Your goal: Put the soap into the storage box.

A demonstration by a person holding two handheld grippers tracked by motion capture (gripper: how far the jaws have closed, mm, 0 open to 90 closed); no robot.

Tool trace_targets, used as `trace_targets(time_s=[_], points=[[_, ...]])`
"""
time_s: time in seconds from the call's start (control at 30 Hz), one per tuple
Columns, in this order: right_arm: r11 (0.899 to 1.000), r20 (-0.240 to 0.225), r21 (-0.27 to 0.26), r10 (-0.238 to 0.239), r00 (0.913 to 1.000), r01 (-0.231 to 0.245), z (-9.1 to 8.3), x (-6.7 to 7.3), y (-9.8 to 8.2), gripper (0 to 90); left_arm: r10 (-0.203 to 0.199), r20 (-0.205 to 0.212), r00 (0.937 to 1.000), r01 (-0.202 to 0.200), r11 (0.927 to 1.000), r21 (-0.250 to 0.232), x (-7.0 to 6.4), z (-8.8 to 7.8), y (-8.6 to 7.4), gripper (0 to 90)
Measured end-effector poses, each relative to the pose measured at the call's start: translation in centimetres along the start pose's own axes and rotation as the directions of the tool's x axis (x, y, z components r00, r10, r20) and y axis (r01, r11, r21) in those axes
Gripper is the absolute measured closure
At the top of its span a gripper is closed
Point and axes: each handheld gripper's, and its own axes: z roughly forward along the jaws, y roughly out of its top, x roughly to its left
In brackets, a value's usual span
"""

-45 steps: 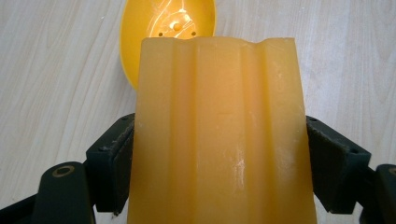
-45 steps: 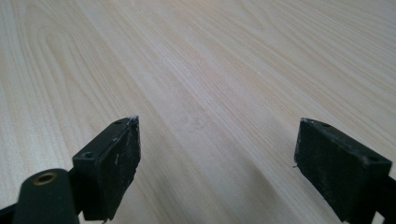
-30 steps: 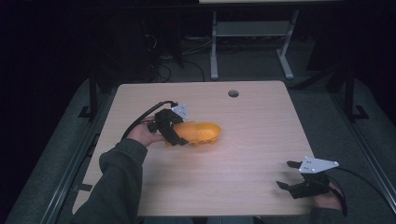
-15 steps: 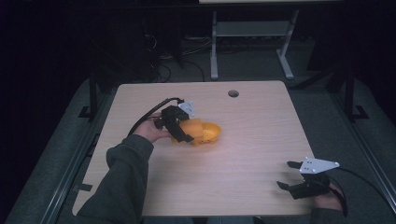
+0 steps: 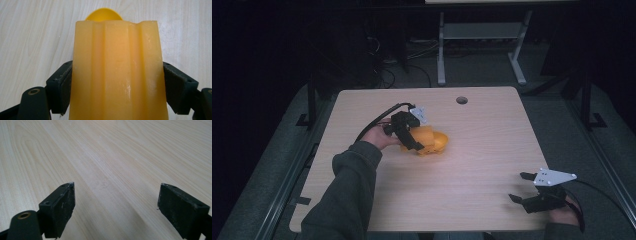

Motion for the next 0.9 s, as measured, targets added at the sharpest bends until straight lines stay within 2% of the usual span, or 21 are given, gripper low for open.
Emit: trace_targets(time_s=[0.1, 0.2, 0.37, 0.5, 0.6, 0.9], points=[[1.0, 0.003, -0.006, -0.001, 1.0, 0.001, -0.1, 0.0, 0.0, 14.0, 0.012, 0.001, 0.9999, -0.012, 0.9999, 0.006, 0.2, 0.3, 0.4, 20.9], [1.0, 0.001, -0.01, -0.003, 1.0, 0.003, -0.1, 0.0, 0.0, 14.0, 0.008, 0.001, 1.0, -0.008, 0.9999, -0.009, 0.3, 0.5, 0.6, 20.9], [1.0, 0.001, -0.011, -0.006, 1.0, 0.006, -0.1, 0.0, 0.0, 14.0, 0.017, 0.017, 0.9997, -0.017, 0.9998, 0.01, 0.6, 1.2, 1.1, 20.9], [1.0, 0.001, -0.011, -0.005, 1.0, 0.005, -0.1, 0.0, 0.0, 14.0, 0.023, 0.03, 0.9993, -0.023, 0.9997, 0.001, 0.9, 1.5, 1.5, 20.9], [1.0, 0.0, -0.01, -0.005, 1.0, 0.005, -0.1, 0.0, 0.0, 14.0, 0.028, 0.034, 0.999, -0.029, 0.9995, 0.012, 1.0, 1.8, 1.9, 21.0], [1.0, 0.004, -0.011, -0.01, 0.9999, 0.01, -0.2, -0.1, 0.0, 14.0, 0.02, 0.048, 0.9986, -0.021, 0.9997, 0.014, 1.5, 2.7, 1.9, 21.0]])
